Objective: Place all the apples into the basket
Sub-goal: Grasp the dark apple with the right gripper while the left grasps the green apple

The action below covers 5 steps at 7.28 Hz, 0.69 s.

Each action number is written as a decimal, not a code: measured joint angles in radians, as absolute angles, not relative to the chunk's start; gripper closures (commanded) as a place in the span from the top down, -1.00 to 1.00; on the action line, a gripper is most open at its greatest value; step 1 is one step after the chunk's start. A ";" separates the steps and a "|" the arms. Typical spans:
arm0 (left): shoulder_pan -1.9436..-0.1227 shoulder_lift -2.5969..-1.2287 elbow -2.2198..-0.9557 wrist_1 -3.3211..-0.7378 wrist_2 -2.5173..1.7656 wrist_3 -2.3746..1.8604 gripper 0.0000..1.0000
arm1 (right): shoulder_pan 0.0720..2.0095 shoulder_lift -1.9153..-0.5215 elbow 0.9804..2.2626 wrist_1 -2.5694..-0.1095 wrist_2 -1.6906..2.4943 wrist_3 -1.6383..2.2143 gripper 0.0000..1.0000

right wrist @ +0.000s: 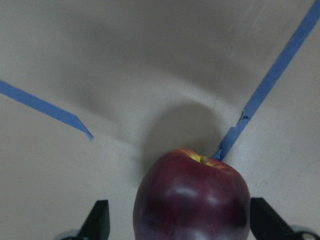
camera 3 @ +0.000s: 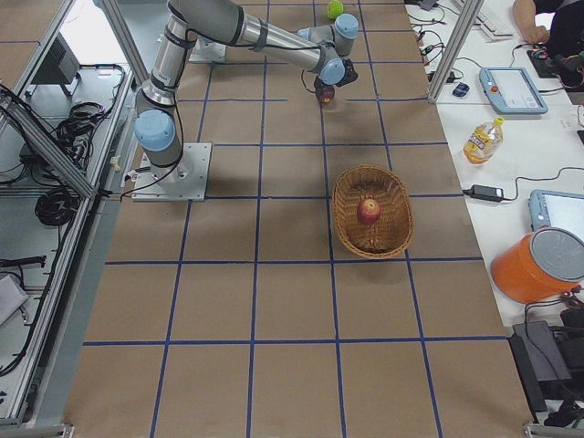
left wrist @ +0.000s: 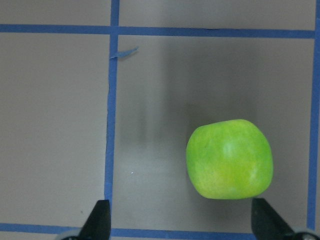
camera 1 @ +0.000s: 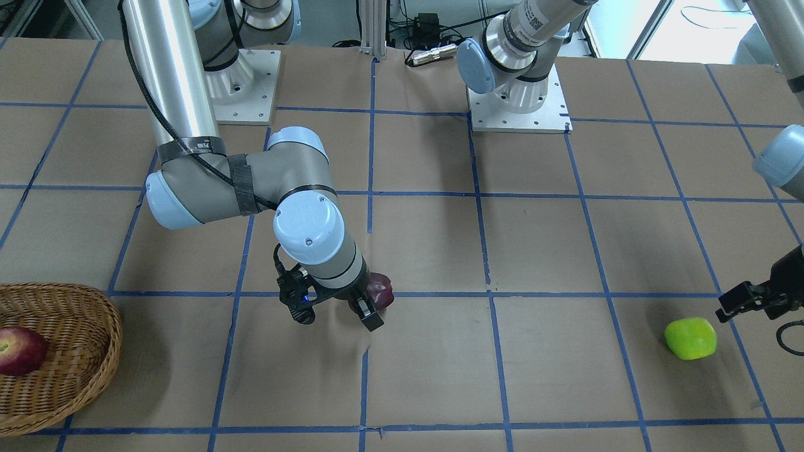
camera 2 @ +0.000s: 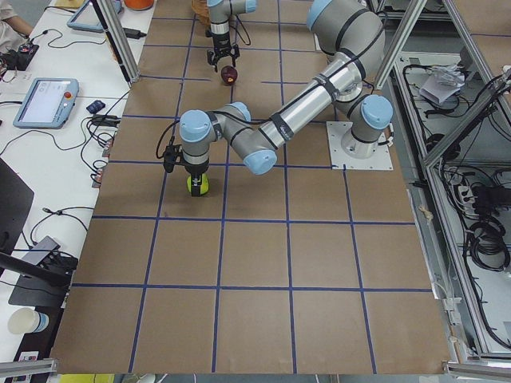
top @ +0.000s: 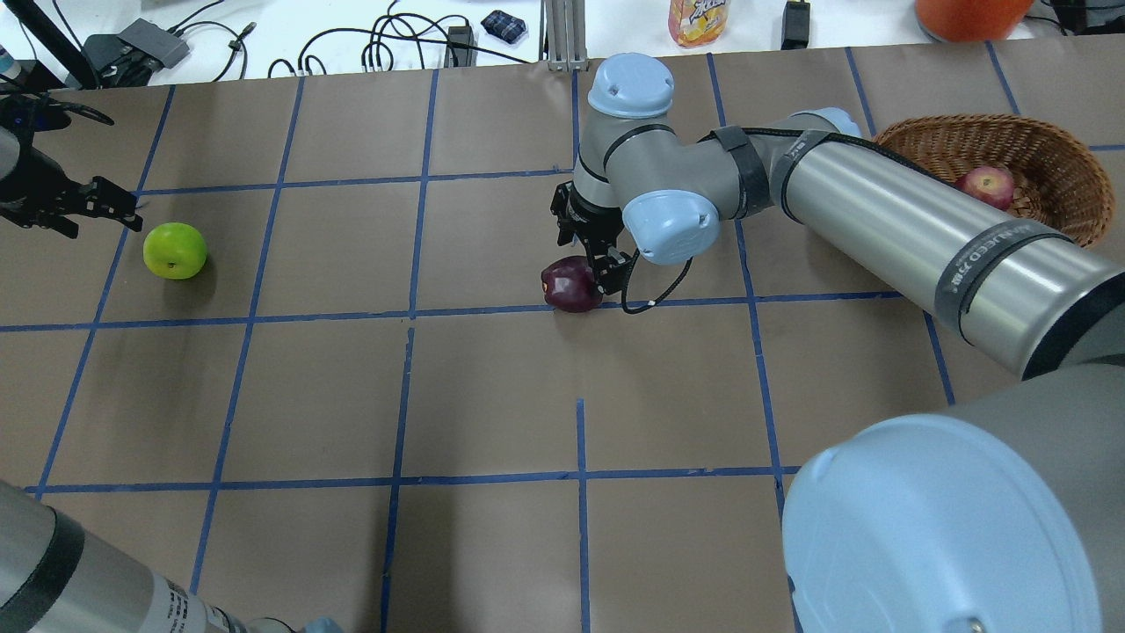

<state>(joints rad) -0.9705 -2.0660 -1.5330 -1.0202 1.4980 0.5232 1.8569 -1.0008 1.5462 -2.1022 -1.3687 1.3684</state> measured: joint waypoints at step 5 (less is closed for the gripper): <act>-1.011 -2.121 -1.530 -0.998 1.496 0.435 1.00 | 1.875 -0.966 1.556 -2.104 -1.365 1.366 -1.00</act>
